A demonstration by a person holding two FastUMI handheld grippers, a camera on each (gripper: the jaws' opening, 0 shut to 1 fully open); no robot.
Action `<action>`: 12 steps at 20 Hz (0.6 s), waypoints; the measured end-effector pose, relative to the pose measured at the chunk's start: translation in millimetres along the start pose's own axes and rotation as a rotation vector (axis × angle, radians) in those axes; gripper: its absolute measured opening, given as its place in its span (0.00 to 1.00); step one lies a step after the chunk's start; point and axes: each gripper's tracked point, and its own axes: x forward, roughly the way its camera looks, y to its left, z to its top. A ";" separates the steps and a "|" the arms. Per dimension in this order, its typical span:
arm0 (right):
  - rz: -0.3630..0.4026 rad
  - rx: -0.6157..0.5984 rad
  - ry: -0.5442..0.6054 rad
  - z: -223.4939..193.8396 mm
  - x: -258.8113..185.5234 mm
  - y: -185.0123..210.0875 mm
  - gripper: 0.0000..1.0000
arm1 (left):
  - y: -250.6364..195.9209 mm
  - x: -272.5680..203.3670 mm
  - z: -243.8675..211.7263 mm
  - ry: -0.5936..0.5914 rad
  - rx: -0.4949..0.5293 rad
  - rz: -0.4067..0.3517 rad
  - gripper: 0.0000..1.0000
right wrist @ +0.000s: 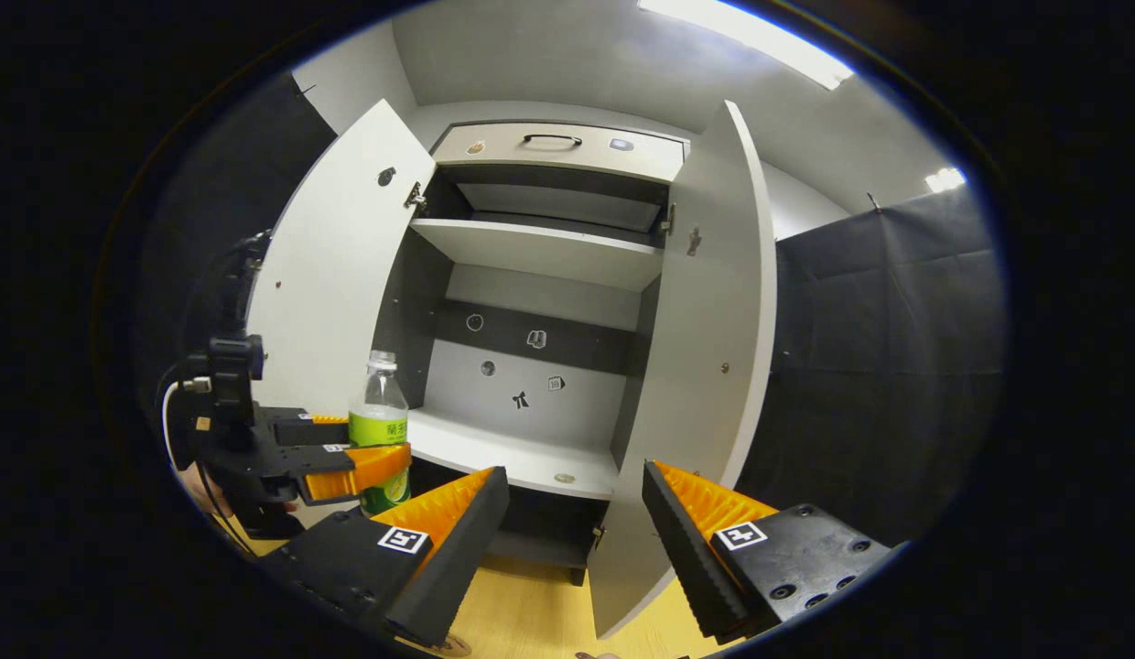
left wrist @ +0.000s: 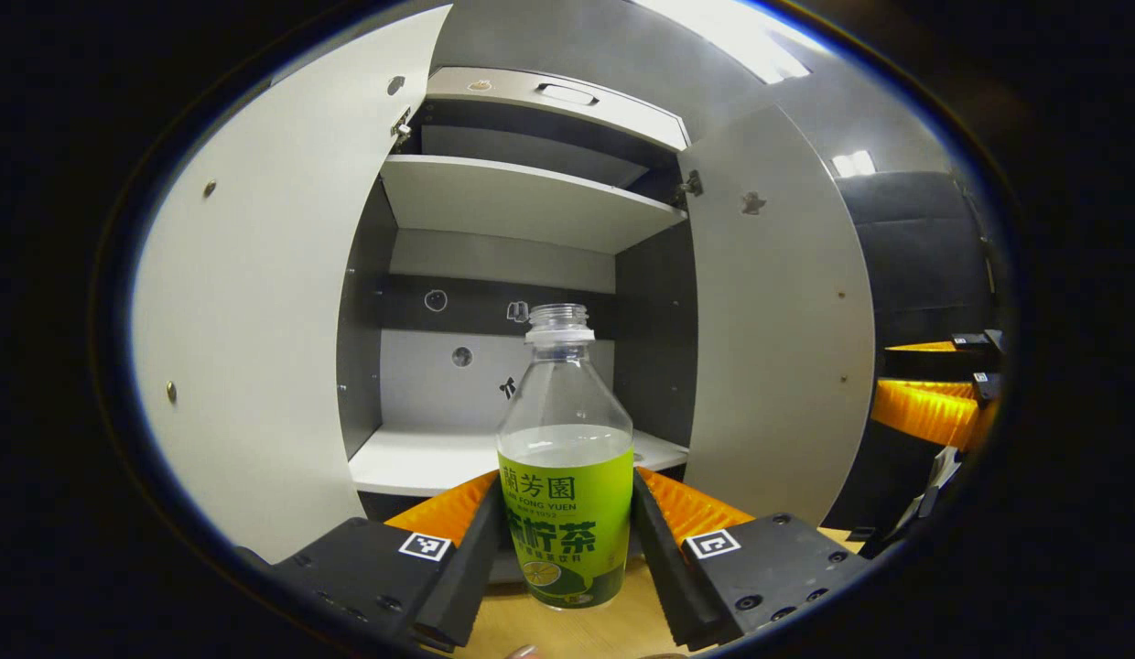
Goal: Grasp the bottle in the cabinet with the left hand and place it on the coaster, then close the right door with the right hand and the left door with the left hand.
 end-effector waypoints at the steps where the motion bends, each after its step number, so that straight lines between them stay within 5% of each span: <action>1: -0.015 -0.001 0.003 -3.5 -3.2 -4.1 0.98 | -3.9 -7.0 -10.9 0.004 -0.009 -0.003 0.78; 7: -0.099 -0.002 0.062 -44.2 -11.9 -33.1 0.98 | -41.4 -36.8 -87.0 0.004 -0.014 -0.055 0.78; 12: -0.096 -0.031 0.091 -85.0 -11.6 -40.8 0.98 | -79.7 -51.0 -165.3 0.055 -0.007 -0.091 0.78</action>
